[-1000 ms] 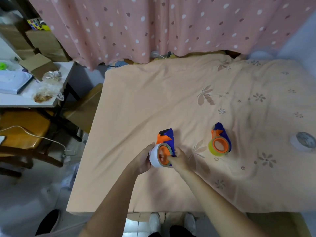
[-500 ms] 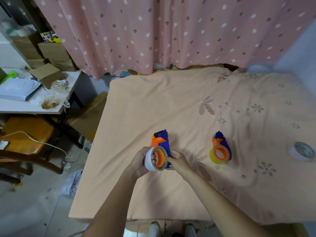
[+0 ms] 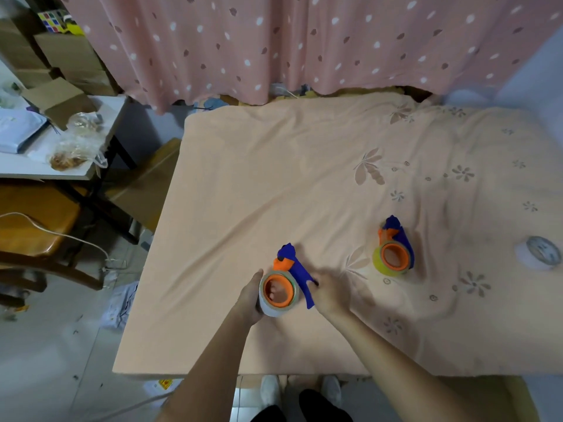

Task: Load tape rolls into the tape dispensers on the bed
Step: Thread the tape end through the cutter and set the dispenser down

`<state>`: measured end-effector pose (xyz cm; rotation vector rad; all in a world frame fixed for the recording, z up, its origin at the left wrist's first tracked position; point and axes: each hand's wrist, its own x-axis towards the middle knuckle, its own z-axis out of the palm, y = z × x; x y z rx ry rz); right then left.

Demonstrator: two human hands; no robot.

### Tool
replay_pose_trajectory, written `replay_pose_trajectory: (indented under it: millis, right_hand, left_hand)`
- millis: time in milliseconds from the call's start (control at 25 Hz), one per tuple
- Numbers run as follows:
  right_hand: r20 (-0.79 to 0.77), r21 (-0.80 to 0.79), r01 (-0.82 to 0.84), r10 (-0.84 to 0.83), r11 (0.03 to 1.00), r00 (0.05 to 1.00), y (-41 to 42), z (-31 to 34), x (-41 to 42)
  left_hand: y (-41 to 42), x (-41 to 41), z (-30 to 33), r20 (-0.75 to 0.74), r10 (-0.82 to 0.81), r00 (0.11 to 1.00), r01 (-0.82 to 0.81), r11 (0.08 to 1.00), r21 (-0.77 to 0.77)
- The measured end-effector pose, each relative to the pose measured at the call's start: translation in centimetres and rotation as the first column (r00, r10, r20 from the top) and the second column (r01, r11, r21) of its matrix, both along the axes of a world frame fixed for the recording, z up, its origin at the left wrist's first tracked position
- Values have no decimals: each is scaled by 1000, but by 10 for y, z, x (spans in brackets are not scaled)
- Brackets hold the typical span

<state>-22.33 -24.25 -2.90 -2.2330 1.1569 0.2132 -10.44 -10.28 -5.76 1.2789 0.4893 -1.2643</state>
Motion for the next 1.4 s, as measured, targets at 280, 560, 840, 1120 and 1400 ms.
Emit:
replay_pose_trajectory:
  millis: [280,560,840,1120,1400]
  right_hand:
    - [-119,-24,-122,118,992,986,0,-10,15]
    - [-44,-69,-88,85,994,995,20,0,16]
    - [-35,-140,-198,195,970,980,53,5,4]
    - [250,166,49,-89,985,964,29,16,-2]
    - [370,518,252,-479,818,796,-24,46,-12]
  left_hand:
    - [3,-13,-10,488,-425,762,228,882,411]
    - [0,-22,-11,563,-672,480,280,726,628]
    - [-9,-27,0,596,-604,529,141,755,640]
    - [-9,-23,29,720,-416,556,80,888,452]
    - [-65,-26,76,708,-259,657,129,964,233]
